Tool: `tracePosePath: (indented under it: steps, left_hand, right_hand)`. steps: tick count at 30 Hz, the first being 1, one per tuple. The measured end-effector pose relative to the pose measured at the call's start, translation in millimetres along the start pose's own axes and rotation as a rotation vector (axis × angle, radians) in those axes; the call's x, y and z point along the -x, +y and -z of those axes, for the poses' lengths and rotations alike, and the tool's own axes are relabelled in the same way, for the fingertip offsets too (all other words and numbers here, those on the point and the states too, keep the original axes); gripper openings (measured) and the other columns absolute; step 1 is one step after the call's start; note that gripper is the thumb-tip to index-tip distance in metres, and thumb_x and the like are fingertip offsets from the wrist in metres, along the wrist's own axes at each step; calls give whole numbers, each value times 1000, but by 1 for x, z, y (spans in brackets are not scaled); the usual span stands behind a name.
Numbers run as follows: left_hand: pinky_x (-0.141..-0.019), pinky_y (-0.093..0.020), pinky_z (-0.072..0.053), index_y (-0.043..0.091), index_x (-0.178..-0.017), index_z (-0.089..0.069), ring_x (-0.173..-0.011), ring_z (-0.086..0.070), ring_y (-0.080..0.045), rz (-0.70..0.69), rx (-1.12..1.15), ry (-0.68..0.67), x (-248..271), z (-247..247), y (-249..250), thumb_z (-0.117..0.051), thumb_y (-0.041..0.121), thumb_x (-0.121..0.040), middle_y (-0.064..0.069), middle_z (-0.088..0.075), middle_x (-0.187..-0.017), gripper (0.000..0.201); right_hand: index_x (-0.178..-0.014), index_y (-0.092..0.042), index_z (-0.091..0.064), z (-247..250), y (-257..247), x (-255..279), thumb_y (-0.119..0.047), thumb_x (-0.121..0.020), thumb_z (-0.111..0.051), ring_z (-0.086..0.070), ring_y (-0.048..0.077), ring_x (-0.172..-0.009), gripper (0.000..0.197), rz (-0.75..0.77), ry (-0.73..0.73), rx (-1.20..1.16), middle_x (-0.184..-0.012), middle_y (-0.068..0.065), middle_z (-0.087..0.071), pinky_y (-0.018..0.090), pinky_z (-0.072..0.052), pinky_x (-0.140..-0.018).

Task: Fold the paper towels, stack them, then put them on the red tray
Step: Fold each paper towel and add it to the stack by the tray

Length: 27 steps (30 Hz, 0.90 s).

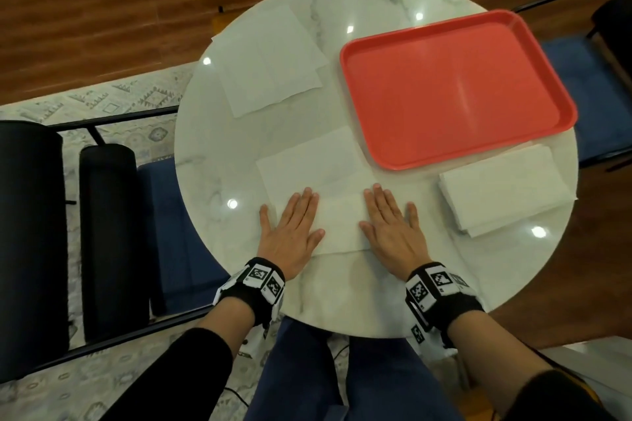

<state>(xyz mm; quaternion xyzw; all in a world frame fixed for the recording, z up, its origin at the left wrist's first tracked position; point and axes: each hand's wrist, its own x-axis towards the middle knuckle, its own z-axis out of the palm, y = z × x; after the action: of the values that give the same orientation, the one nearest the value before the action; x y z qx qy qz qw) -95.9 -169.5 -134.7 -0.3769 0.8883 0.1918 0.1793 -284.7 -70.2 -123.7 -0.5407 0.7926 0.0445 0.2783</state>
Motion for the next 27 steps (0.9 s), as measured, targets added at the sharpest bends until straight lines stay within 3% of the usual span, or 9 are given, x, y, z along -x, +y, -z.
tracePosePath:
  steps: [2,5,10,16,18,20,23,25,27]
  left_hand:
    - [-109,-60,-14,24,-151,0,-146,-10,-11,0,-6,80,1,5,2,-6,55,-89,5,1,-160,70]
    - [-94,-45,-30,21,-141,-37,-120,-48,-21,7,31,246,-2,20,9,-37,51,-87,-2,-43,-140,61]
    - [-83,-33,-14,28,-123,-53,-107,-50,-18,141,143,243,-13,53,18,-50,45,-88,4,-58,-114,39]
    - [-77,-30,-14,35,-86,-66,-88,-52,-7,74,355,205,-4,101,38,-57,37,-86,12,-57,-83,9]
    - [-84,-29,-17,36,-83,-66,-90,-54,-5,2,468,164,4,118,46,-60,40,-85,10,-61,-85,7]
    - [-93,-31,-29,36,-82,-67,-93,-57,-5,-78,602,138,10,135,55,-64,38,-84,9,-66,-91,4]
    - [-84,-32,-47,31,-83,-71,-85,-62,-12,-150,800,134,13,155,72,-69,29,-83,5,-69,-90,2]
    - [-71,-28,-46,29,-85,-72,-68,-58,-14,-168,894,146,12,161,85,-70,25,-83,3,-68,-83,5]
    - [-66,-25,-41,30,-87,-72,-62,-51,-14,-169,909,155,9,161,95,-70,24,-84,1,-66,-80,8]
  right_hand:
    - [-150,-22,14,0,1,1,-40,-103,-16,13,11,-147,59,-9,-8,-13,-158,-6,18,49,6,-117]
    - [-150,-21,15,-2,-5,0,-39,-103,-14,15,13,-146,58,-16,-2,-47,-158,-5,21,50,7,-116]
    - [-151,-20,13,5,-6,1,-38,-103,-19,12,14,-147,60,-7,-17,-50,-159,-3,18,55,3,-115]
    - [-150,-32,-17,59,5,6,-35,-89,-56,-4,25,-148,72,47,40,-318,-160,3,-10,65,-2,-109]
    - [-135,-37,-43,78,20,12,-40,-82,-63,-21,22,-144,57,56,77,-439,-154,-1,-28,61,-8,-111]
    - [-109,-33,-63,97,40,20,-37,-79,-68,-49,15,-123,30,42,106,-579,-131,-7,-55,45,-31,-106]
    - [-82,-17,-66,118,70,38,-19,-81,-72,-63,8,-77,7,13,149,-929,-86,3,-70,21,-44,-68]
    - [-74,-10,-60,126,93,50,-11,-83,-70,-67,7,-71,14,-35,229,-1094,-77,5,-69,17,-45,-63]
    - [-87,-8,-67,130,115,61,-7,-86,-65,-69,11,-78,3,-64,259,-1223,-84,2,-74,19,-52,-67]
